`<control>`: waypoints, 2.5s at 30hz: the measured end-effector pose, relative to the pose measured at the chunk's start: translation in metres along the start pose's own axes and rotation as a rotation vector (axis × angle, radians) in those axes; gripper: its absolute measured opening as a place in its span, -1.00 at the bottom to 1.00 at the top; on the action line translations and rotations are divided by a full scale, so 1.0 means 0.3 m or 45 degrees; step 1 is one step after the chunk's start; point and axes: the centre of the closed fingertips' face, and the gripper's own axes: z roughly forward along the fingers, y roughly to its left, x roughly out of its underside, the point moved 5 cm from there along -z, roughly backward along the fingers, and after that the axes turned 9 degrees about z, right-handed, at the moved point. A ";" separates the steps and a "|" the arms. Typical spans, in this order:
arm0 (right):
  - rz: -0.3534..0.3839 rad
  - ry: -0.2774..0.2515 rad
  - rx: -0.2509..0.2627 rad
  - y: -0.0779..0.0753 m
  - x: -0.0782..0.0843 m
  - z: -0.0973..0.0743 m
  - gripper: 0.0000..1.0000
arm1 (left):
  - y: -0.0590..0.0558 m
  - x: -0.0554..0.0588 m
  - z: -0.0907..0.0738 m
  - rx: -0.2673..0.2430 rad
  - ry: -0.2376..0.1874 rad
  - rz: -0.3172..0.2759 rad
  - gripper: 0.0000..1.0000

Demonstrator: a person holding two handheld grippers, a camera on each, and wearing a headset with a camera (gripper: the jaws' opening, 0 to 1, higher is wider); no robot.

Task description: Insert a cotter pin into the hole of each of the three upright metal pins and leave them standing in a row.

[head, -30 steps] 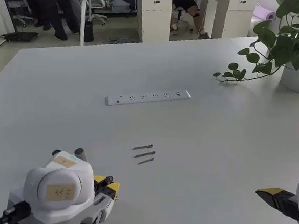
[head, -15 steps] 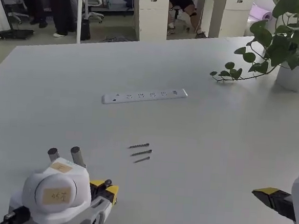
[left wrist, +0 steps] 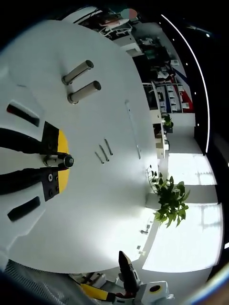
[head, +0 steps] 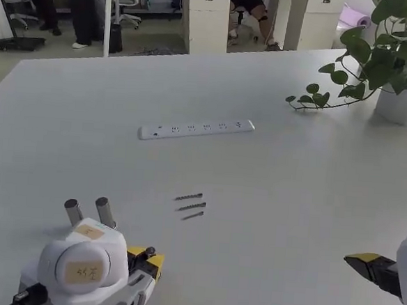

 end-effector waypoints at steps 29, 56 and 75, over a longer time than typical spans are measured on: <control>-0.021 0.012 -0.012 0.008 -0.002 0.007 0.94 | -0.015 -0.024 -0.006 -0.013 -0.097 -0.031 -0.67; 0.000 0.029 -0.013 -0.025 -0.011 -0.010 0.90 | 0.090 0.106 -0.208 0.102 -0.019 -0.167 0.63; -0.121 0.087 0.030 -0.119 -0.066 -0.043 0.89 | 0.092 0.170 -0.367 0.195 0.041 -0.209 0.99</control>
